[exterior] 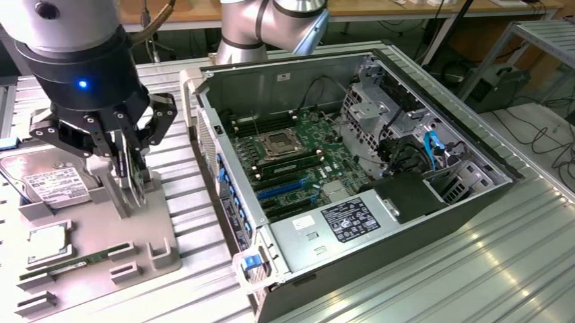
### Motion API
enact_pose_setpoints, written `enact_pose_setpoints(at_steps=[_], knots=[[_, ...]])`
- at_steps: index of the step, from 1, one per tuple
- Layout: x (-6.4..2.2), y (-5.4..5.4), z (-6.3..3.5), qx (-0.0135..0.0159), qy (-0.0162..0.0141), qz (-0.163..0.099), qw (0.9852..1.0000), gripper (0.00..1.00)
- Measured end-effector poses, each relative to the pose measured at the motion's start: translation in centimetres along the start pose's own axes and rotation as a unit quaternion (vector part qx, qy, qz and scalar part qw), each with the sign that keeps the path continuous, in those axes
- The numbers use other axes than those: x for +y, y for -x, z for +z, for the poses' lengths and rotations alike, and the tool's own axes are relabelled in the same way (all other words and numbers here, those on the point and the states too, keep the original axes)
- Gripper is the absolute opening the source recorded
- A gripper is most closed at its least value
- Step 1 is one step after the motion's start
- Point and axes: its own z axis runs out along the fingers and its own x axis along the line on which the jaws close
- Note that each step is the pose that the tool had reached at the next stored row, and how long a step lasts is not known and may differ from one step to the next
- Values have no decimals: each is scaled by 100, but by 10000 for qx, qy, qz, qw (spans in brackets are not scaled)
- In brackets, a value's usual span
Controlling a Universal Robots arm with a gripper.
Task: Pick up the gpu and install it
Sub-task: 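Pick up the gpu and move the gpu toward the slot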
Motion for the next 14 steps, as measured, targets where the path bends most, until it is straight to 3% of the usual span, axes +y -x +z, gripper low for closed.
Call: enact_pose_setpoints(at_steps=[1,2,5,7,14], knots=[[8,6,-196,-1,1,0,10000,28],[13,10,-305,0,0,0,10000,28],[19,18,-450,3,0,0,10000,28],[27,23,-622,4,0,0,10000,28],[33,31,-764,9,0,0,10000,28]])
